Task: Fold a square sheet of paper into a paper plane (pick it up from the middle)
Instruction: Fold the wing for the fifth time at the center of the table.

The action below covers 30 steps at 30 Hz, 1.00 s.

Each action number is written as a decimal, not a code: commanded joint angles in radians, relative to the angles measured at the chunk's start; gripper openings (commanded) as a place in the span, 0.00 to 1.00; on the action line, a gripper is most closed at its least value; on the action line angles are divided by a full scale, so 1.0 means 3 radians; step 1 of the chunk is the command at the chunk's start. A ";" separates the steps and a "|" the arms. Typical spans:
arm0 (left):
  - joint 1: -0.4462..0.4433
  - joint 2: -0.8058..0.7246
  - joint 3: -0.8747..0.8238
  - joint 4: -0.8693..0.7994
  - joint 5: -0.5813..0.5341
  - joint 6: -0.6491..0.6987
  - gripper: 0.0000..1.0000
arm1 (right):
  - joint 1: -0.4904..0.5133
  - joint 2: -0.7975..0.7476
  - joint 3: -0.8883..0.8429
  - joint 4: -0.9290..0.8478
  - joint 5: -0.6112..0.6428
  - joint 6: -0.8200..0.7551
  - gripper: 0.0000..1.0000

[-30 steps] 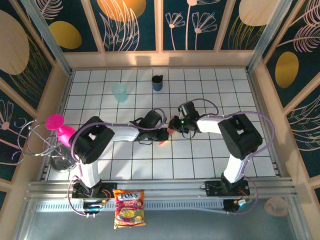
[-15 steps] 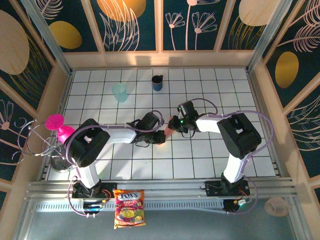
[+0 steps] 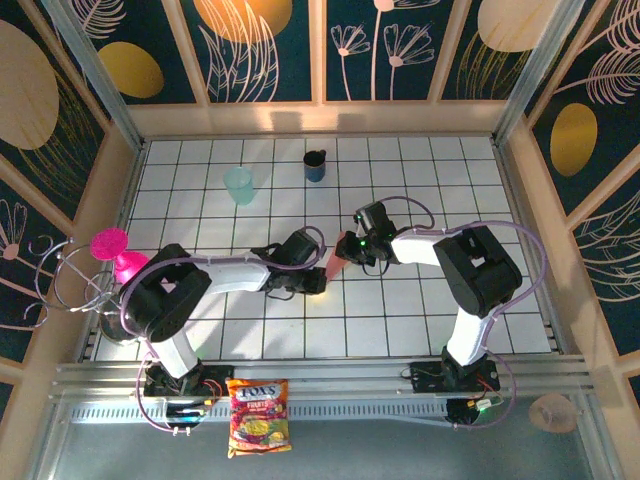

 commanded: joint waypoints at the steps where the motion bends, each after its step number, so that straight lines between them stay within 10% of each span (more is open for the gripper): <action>1: -0.0079 -0.0038 -0.0128 -0.0825 -0.0083 0.0062 0.00 | 0.0000 0.0206 -0.0047 -0.0360 0.0278 -0.0007 0.16; 14: -0.0039 -0.0670 0.0104 -0.0435 -0.0651 -0.0157 0.02 | 0.0066 0.0000 -0.0100 -0.0273 0.0150 0.0065 0.16; 30: 0.0163 0.0086 0.0190 0.0299 0.0015 -0.0506 0.00 | 0.0106 -0.0029 0.0012 -0.0192 0.0055 0.0075 0.15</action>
